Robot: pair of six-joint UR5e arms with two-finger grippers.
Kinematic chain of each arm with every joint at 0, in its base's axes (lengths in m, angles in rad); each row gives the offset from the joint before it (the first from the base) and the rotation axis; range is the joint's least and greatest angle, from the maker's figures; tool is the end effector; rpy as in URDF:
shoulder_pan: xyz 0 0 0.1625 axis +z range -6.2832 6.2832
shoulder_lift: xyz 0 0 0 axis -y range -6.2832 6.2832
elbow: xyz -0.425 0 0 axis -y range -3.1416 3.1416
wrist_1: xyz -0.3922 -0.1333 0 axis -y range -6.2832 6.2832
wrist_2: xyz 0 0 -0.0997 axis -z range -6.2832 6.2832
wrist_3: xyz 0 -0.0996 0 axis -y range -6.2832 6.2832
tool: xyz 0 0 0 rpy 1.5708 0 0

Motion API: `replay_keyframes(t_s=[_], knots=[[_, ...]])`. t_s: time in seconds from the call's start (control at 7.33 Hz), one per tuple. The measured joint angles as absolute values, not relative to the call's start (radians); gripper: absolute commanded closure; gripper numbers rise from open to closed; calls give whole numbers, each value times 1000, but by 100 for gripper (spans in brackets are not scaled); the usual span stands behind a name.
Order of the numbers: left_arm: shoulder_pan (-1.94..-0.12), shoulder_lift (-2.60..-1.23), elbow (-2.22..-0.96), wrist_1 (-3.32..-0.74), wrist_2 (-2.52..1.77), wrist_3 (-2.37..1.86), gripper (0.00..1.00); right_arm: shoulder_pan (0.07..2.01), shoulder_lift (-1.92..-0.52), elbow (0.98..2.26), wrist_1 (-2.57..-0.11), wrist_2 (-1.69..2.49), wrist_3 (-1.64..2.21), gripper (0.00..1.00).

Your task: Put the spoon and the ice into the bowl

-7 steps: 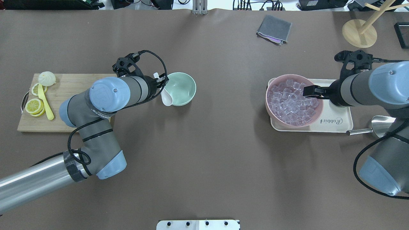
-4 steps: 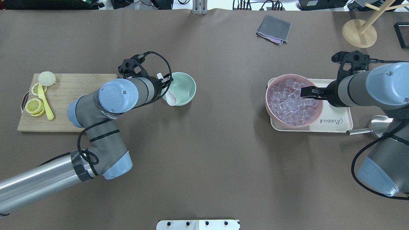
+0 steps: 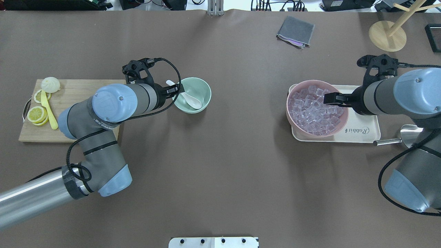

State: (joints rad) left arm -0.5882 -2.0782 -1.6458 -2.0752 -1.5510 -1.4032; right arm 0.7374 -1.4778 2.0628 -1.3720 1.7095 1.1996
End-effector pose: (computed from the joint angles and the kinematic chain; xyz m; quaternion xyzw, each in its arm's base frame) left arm 0.4812 -0.4835 0.2763 0.1986 0.4774 -0.1837 0.8360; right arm -0.2947 -0.4292 0.3686 0.1461 -0.3577 0.1418 0.9114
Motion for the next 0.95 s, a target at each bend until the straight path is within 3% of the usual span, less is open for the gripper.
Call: replay_keyframes(t_s=[0.27,0.55,0.95], knots=[[-714,-1980,-1794,-1921,-1757,-1113,1,722,-1473,2047,-1375,1681,1200,15],[-860,-1876,-1826,-1894,-1945,-821,2,702,-1439,2002,-1376,1646,1200,21],[-909,-1828,-1831,-1899,-1994,-727,2,657,-1383,1950,-1378,1602,1230,25]])
